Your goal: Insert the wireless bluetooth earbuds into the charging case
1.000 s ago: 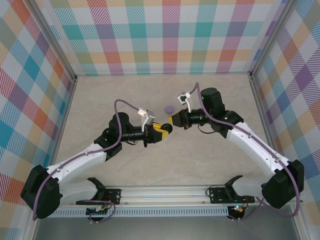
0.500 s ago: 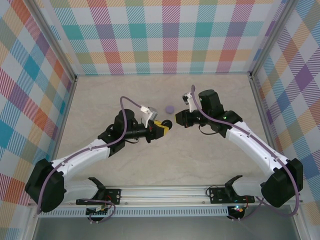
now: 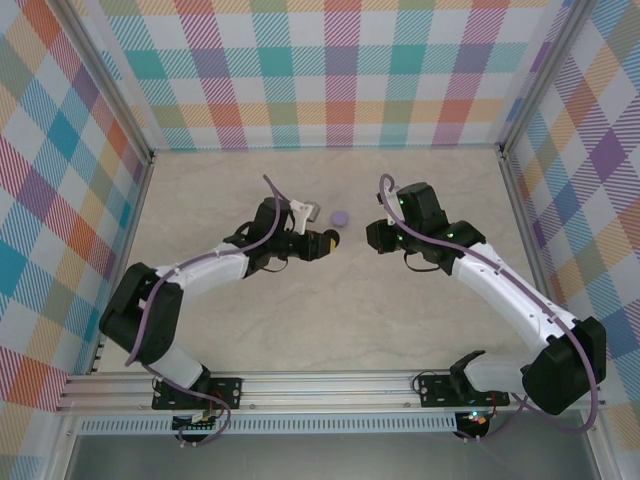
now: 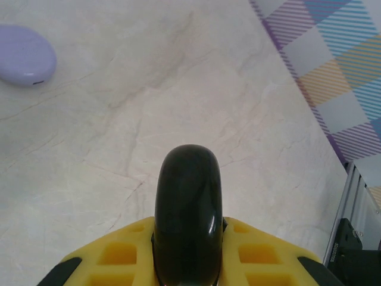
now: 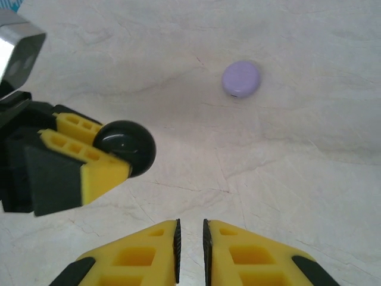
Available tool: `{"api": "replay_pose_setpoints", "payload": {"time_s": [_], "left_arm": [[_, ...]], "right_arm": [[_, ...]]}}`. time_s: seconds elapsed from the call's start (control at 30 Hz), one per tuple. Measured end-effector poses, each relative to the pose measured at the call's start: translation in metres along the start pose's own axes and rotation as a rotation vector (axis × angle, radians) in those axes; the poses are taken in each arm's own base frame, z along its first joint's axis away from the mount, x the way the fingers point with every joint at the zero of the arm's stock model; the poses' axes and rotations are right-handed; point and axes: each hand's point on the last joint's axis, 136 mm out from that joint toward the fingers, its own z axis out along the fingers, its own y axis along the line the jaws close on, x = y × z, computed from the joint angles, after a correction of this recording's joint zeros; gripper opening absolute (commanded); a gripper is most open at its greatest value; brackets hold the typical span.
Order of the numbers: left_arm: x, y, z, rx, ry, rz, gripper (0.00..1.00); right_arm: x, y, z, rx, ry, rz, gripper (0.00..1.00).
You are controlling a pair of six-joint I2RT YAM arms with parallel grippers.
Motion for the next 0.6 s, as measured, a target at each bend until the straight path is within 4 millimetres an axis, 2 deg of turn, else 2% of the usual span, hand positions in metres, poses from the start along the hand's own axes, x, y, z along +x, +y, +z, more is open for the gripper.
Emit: {"api": "replay_pose_setpoints", "payload": {"time_s": [0.17, 0.4, 0.6], "left_arm": [[-0.006, 0.015, 0.022, -0.031, 0.057, -0.065, 0.14], [0.007, 0.04, 0.046, -0.064, 0.135, -0.171, 0.13], [0.012, 0.05, 0.063, -0.068, 0.183, -0.212, 0.14]], "right_arm": [[0.003, -0.004, 0.0, 0.02, 0.011, 0.002, 0.21], [0.006, -0.007, 0.0, 0.038, 0.021, 0.004, 0.22], [0.009, -0.009, 0.0, 0.045, 0.032, 0.005, 0.22]]}}
